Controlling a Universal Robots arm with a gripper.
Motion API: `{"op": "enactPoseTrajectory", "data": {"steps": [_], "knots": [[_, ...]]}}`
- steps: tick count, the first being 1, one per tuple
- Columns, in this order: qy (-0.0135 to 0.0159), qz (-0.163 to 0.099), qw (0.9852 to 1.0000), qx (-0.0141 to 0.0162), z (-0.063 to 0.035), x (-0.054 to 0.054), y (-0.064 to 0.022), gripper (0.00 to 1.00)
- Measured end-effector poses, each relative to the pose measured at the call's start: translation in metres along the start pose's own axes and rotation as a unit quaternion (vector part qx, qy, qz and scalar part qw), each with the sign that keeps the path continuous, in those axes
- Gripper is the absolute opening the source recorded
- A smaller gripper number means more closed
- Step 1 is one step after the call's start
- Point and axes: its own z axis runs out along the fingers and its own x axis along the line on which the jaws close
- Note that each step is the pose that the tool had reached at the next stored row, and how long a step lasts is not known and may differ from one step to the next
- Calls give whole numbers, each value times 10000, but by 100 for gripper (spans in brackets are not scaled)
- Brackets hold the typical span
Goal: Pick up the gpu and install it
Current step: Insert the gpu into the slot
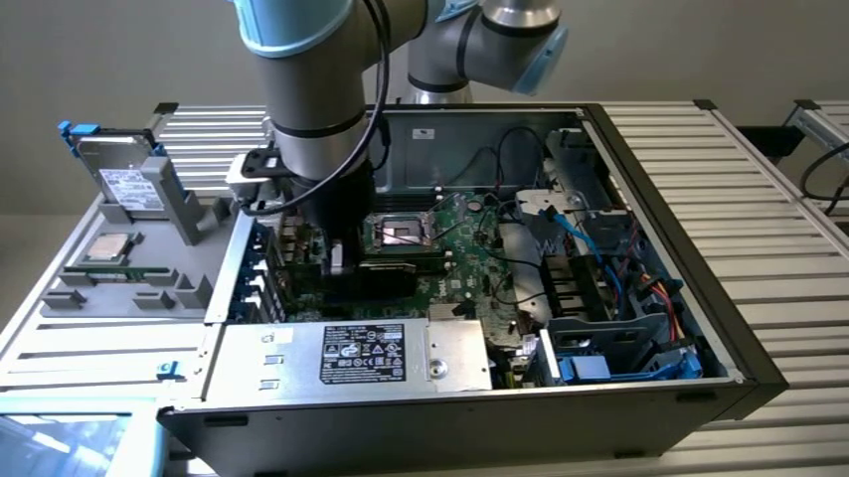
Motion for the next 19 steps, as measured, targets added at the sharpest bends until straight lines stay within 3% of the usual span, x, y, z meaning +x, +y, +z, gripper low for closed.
{"op": "enactPoseTrajectory", "data": {"steps": [11,19], "knots": [[2,1,10000,23,-463,0,-20,49],[11,0,10000,22,-471,1,-20,49]]}}
